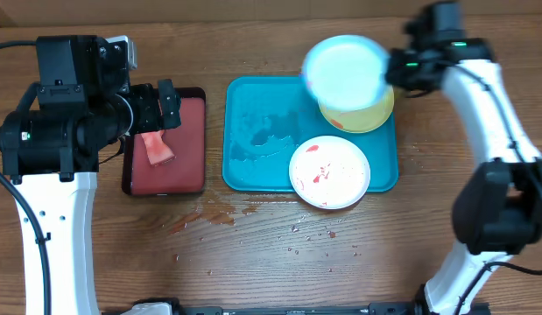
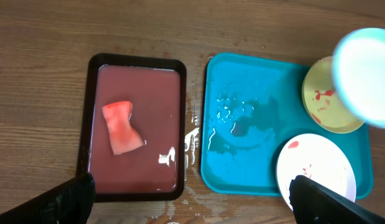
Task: Clean dirty plates on tray and stack at the side
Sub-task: 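Carry the light blue plate right and set it on the table, then grasp the white plate rim with the right gripper and drag it left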
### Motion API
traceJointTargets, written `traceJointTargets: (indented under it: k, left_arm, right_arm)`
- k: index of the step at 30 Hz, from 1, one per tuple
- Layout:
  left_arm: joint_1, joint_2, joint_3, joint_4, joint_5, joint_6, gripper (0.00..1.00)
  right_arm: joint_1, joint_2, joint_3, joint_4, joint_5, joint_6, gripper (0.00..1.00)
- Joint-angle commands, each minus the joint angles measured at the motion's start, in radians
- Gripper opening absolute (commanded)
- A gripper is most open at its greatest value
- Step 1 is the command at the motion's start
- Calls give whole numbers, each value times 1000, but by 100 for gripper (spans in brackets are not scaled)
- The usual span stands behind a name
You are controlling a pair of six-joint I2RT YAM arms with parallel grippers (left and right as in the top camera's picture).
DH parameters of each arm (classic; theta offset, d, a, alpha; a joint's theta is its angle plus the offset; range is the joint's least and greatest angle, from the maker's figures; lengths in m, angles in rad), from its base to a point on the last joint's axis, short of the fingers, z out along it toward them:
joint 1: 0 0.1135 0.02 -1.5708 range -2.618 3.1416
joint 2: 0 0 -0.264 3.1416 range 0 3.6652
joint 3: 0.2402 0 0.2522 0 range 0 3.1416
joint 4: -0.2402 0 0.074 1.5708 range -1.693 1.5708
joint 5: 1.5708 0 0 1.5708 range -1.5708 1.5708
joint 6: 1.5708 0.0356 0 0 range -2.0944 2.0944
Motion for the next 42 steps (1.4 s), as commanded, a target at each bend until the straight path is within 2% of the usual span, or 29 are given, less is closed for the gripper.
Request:
traceJointTargets:
  k: [1,6,10,21,22,23,24,25,27,34,35,39,42]
  left_arm:
    - [-8,-11,-2,1,11,22,100]
    - [-8,-11,-2,1,11,22,100]
    - [-8,-11,-2,1,11,22,100]
    - [-8,-11,-2,1,11,22,100]
    - [-8,-11,-2,1,11,22,100]
    - [-8,-11,-2,1,11,22,100]
    - [-8,-11,-2,1,11,22,100]
    - [-8,-11,-2,1,11,22,100]
    - [-8,-11,-2,1,11,22,100]
    - [-8,-11,-2,1,11,22,100]
    - [-8,-11,-2,1,11,22,100]
    - [-8,-11,-2,1,11,22,100]
    - [-8,-11,-2,1,11,22,99]
  right_arm:
    - [-146,-11,11,-8,-23,15,4]
    - [-330,16,11,-21,17,10,4]
    - [-421,51,11,-23,28,0,4]
    - [-448,144,11,-13,140,-13,4]
    - [-447,147,11,-12,140,-11,7]
    - [-447,148,11,-11,139,-10,25]
    - [-447,148,11,-12,139,-10,34]
    - [-447,148,11,-14,139,-10,37]
    - [-447,147,13,-24,138,-7,52]
    - [-429,87,91,-136,29,15,57]
    - [-416,61,100,-151,21,14,55]
    - [-336,-58,106,-207,26,-23,56]
    - [-254,-139,106,-278,26,-42,63]
